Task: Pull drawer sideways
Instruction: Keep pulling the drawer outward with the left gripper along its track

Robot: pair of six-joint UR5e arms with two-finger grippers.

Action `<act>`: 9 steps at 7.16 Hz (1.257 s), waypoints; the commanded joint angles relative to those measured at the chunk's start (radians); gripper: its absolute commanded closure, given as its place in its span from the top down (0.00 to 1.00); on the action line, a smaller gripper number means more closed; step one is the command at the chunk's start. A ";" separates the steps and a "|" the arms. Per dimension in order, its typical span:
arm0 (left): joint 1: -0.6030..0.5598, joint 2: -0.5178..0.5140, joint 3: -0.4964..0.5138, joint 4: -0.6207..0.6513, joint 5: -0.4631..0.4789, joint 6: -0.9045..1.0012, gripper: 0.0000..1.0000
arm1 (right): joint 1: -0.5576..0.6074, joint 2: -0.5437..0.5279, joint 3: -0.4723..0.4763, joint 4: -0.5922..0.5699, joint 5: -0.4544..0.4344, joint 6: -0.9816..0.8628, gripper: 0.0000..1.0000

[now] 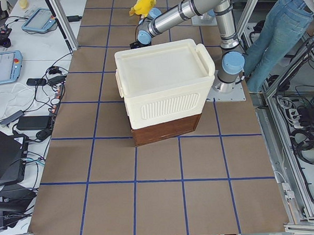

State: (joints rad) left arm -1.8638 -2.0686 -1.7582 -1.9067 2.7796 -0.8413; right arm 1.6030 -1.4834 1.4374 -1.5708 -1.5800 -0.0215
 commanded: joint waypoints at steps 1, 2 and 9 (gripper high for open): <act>0.000 -0.005 0.000 0.000 0.000 0.001 0.10 | 0.000 0.000 0.000 0.000 0.000 0.000 1.00; 0.000 -0.005 0.000 0.001 0.000 -0.001 0.10 | 0.000 0.000 0.000 0.000 0.000 0.000 1.00; -0.003 -0.005 0.002 0.020 -0.006 0.011 0.07 | 0.000 0.000 0.000 0.000 0.000 0.000 1.00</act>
State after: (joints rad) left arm -1.8652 -2.0739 -1.7564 -1.8867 2.7745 -0.8300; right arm 1.6030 -1.4833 1.4373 -1.5708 -1.5800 -0.0215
